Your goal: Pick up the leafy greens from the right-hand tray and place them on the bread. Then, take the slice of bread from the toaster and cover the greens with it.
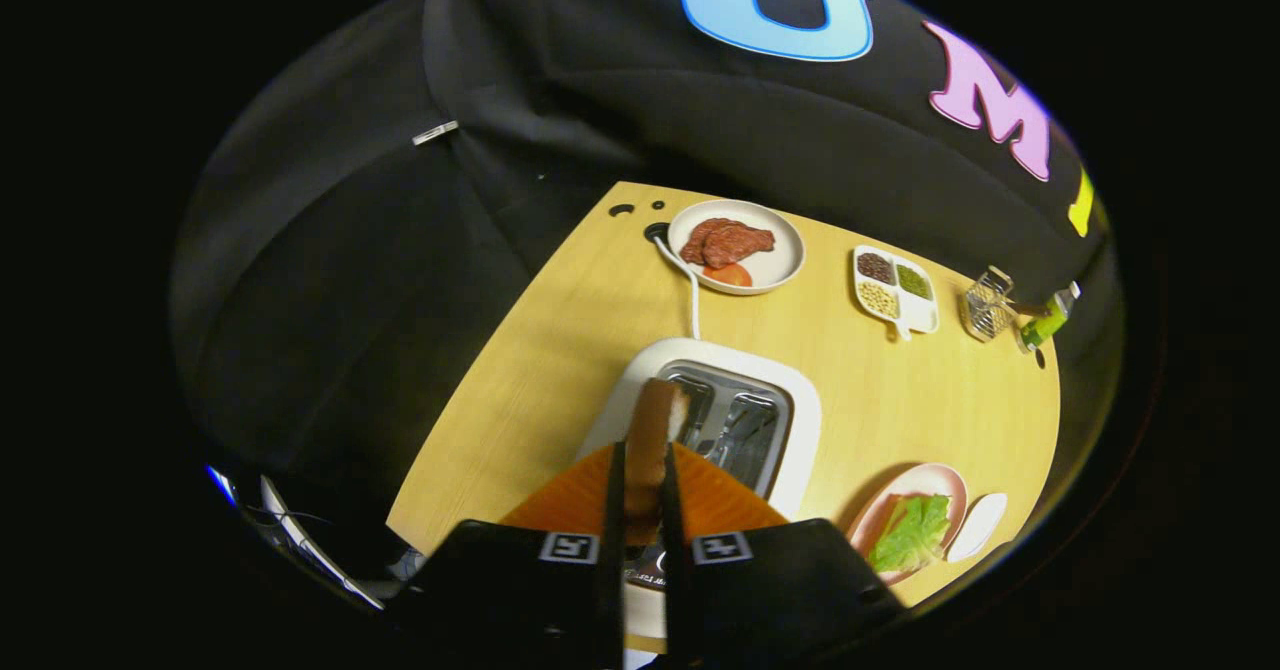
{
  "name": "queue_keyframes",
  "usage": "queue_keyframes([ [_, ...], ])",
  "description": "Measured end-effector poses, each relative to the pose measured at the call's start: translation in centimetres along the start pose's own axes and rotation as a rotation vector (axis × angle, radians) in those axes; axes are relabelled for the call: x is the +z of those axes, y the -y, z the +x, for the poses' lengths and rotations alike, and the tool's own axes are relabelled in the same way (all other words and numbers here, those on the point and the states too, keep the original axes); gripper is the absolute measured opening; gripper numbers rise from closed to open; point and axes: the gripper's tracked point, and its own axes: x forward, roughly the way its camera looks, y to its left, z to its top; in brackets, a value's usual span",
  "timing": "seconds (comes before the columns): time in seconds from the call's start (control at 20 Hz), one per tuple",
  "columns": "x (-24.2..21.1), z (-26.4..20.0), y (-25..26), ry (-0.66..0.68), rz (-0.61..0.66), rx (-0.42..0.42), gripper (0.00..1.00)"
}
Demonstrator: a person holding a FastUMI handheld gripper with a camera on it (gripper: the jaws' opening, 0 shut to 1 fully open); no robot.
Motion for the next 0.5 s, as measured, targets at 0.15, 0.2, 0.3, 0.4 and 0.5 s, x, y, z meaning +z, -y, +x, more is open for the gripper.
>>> queue_keyframes([
  [0.15, -0.2, -0.2, -0.3, -0.010, 0.037, 0.015, 0.13],
  [0.2, -0.2, -0.3, -0.4, -0.015, 0.040, 0.024, 0.13],
  [0.3, -0.1, -1.1, -0.5, -0.010, 0.052, 0.041, 0.13],
  [0.4, 0.3, -2.3, -0.4, 0.003, 0.065, 0.066, 0.13],
  [0.5, 0.8, -3.9, -0.1, 0.019, 0.090, 0.096, 0.13],
])
